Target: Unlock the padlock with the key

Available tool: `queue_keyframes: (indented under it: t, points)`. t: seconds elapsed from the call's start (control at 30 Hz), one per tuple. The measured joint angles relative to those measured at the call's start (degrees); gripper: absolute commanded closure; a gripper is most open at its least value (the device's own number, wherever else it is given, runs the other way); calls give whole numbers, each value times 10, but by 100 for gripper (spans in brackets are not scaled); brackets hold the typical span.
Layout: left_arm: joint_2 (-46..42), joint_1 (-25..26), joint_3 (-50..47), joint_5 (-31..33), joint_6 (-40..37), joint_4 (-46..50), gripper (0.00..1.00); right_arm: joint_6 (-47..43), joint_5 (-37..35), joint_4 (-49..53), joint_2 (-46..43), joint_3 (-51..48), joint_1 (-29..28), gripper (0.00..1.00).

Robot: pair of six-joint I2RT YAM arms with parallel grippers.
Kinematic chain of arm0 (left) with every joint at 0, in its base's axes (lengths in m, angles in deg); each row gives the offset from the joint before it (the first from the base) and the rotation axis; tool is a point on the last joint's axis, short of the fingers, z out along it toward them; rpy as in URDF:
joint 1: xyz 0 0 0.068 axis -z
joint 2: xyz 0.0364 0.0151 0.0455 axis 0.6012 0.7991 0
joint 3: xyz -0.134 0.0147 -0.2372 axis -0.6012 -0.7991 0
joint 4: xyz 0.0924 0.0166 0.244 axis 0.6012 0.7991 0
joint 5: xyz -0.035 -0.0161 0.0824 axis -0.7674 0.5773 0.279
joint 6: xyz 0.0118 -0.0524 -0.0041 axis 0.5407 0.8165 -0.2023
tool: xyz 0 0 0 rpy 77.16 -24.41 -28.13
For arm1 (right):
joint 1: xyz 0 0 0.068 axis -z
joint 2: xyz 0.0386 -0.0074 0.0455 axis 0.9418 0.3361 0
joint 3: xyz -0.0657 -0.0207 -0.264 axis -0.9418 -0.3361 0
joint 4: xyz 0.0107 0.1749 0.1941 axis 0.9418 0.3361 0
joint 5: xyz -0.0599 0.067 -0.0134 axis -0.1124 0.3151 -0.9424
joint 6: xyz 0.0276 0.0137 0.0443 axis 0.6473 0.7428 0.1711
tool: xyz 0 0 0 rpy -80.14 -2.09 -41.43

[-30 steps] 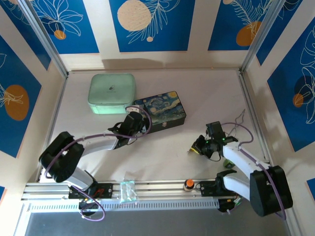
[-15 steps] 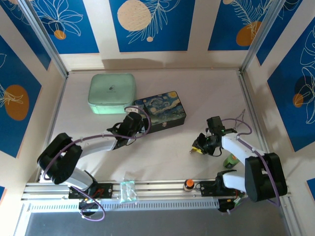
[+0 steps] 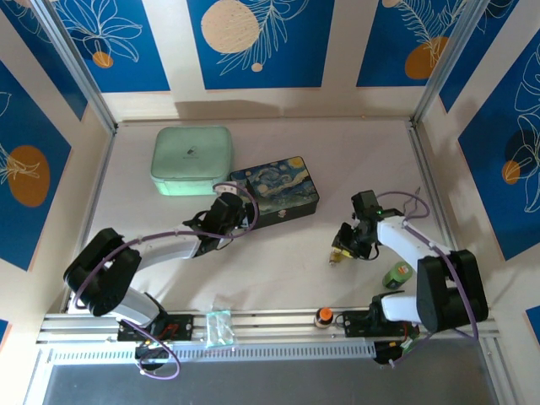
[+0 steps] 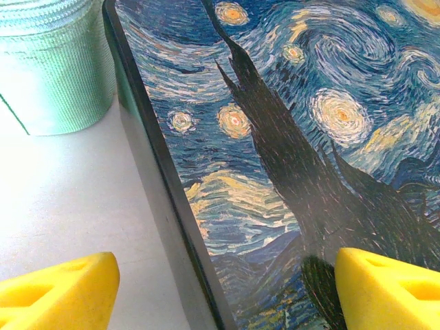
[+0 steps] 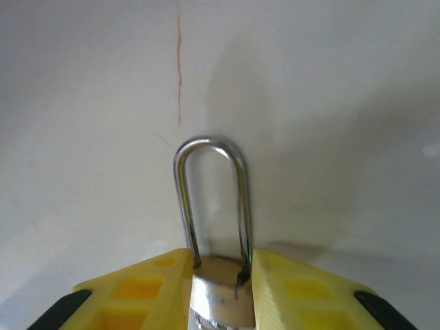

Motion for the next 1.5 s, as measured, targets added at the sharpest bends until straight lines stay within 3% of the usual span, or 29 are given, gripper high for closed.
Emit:
queue_keyframes:
  t: [0.23, 0.43, 0.47, 0.5, 0.57, 0.6, 0.63, 0.77, 1.0, 1.23, 1.37, 1.5]
  points:
    - [-13, -2, -7, 0, -8, 7, 18, -27, -84, 23, 19, 78, -48, 69]
    - [-76, -16, -11, -3, -41, 90, 13, -49, -154, 25, 7, 104, -75, 34]
    - [-92, -23, -11, -6, -45, 106, 12, -52, -166, 24, -1, 108, -78, 31]
    - [-110, -30, -11, -9, -52, 121, 10, -55, -175, 24, -9, 113, -80, 22]
    - [-141, -44, -9, -16, -66, 149, 6, -66, -195, 17, -28, 124, -81, 18]
    - [-157, -51, -8, -18, -76, 161, 0, -75, -205, 8, -41, 129, -81, 17]
    - [-170, -56, -8, -15, -87, 168, 1, -85, -213, -2, -51, 131, -81, 13]
    - [-208, -70, -18, 32, -156, 163, 1, -147, -246, -68, -79, 129, -63, 12]
    - [-211, -125, -88, 115, -313, 54, 1, -218, -238, -219, -63, 63, 53, 13]
    - [-174, -244, -138, 108, -375, -72, 1, -261, -184, -425, -63, -70, 109, 13]
    - [-101, -305, -191, 74, -372, -211, 3, -269, -162, -581, -26, -145, 136, 13]
    - [-42, -348, -210, 25, -366, -290, 2, -269, -129, -684, 12, -174, 141, 13]
